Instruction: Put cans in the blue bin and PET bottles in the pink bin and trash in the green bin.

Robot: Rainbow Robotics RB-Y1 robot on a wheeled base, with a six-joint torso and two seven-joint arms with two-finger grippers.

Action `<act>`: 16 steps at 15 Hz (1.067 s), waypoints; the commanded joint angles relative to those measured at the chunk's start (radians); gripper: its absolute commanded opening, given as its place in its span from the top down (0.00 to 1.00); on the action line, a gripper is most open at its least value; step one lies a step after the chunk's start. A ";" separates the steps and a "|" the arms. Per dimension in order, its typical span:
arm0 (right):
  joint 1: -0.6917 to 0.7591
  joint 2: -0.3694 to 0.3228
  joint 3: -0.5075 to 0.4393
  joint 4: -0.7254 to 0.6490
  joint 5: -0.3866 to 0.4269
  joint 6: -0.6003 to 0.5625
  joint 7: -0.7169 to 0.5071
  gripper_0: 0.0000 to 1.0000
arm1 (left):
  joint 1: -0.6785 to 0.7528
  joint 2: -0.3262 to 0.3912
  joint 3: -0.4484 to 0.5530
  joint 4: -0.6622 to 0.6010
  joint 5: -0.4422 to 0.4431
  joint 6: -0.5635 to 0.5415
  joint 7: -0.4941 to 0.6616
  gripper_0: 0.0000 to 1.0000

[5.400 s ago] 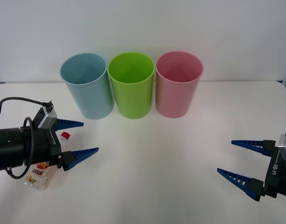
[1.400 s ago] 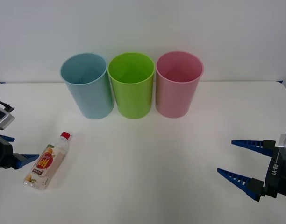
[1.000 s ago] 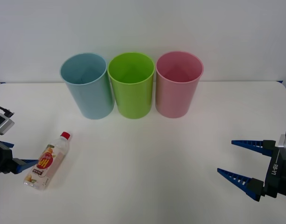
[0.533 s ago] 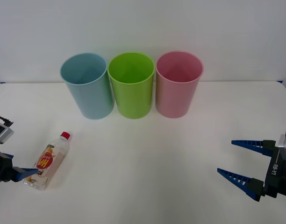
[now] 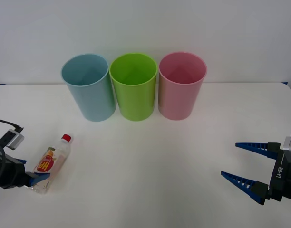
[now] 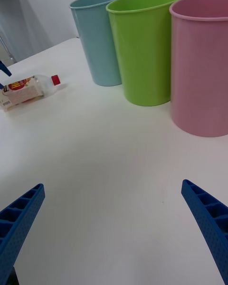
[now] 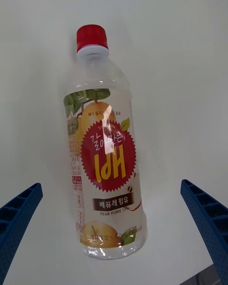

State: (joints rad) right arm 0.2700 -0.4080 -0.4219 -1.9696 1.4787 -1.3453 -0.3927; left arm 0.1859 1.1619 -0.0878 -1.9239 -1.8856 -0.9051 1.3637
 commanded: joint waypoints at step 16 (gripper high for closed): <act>0.000 0.000 0.000 0.000 0.000 0.000 0.000 0.00 | -0.204 -0.156 -0.173 0.217 -0.158 0.000 0.003 0.00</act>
State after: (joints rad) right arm 0.2700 -0.4080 -0.4219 -1.9696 1.4787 -1.3453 -0.3927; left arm -0.0113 1.0189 -0.2598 -1.7177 -2.0392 -0.9050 1.3658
